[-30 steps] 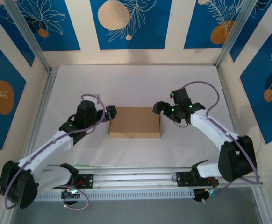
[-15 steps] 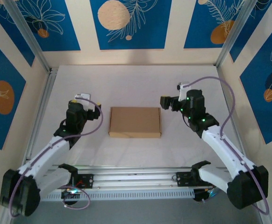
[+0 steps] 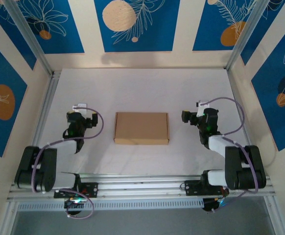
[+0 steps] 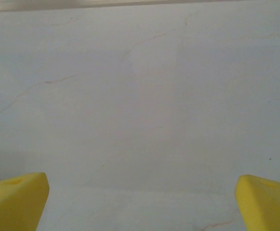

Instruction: Fold the paper box

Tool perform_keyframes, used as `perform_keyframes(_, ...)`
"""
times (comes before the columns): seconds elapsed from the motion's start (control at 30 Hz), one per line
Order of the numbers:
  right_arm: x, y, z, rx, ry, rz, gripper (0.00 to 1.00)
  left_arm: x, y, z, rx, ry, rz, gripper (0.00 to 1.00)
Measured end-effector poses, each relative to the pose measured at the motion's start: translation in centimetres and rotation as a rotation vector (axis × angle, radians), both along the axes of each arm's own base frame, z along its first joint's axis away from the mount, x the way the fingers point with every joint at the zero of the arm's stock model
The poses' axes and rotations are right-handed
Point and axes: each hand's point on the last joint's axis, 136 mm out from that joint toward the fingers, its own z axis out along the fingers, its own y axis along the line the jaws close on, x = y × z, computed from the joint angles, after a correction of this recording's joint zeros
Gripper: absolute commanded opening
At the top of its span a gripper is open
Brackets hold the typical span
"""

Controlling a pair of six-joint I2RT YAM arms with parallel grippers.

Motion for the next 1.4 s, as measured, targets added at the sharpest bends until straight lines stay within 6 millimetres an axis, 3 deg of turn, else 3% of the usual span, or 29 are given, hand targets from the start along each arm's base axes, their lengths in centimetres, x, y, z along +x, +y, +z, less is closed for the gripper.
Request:
perform_keyframes(0.07, 0.0, -0.8, -1.0, 0.035, -0.036, -0.017, 0.99, -0.1, 0.0, -2.2, -0.011, -0.007, -0.023, 1.00)
perform_keyframes(0.13, -0.9, -1.3, -3.6, 0.078, -0.024, -0.029, 0.99, -1.0, -0.9, -5.1, -0.021, 0.069, -0.085, 1.00)
perform_keyframes(0.17, -1.5, -1.4, -4.6, 0.091, 0.010, -0.031, 0.99, -1.2, -1.5, -5.7, -0.025, 0.093, -0.120, 1.00)
perform_keyframes(0.2, -1.9, -1.4, -5.3, 0.103, 0.039, -0.033, 0.99, -0.9, -2.1, -5.4, -0.033, 0.089, -0.153, 1.00)
perform_keyframes(0.27, -0.8, -0.9, -4.5, 0.100, 0.031, -0.013, 0.99, 0.2, -2.3, -4.2, -0.042, 0.058, -0.167, 1.00)
perform_keyframes(0.33, 1.6, 0.4, -2.0, 0.082, -0.029, 0.036, 0.99, 1.6, -2.2, -2.6, -0.043, 0.011, -0.165, 1.00)
perform_keyframes(0.43, 3.1, 1.5, 0.4, 0.075, -0.096, 0.078, 0.99, 2.2, -2.3, -1.8, -0.044, -0.012, -0.166, 1.00)
perform_keyframes(1.4, 2.7, 1.6, -0.6, 0.068, -0.049, 0.089, 0.99, 2.0, -2.3, -2.2, -0.046, 0.009, -0.170, 1.00)
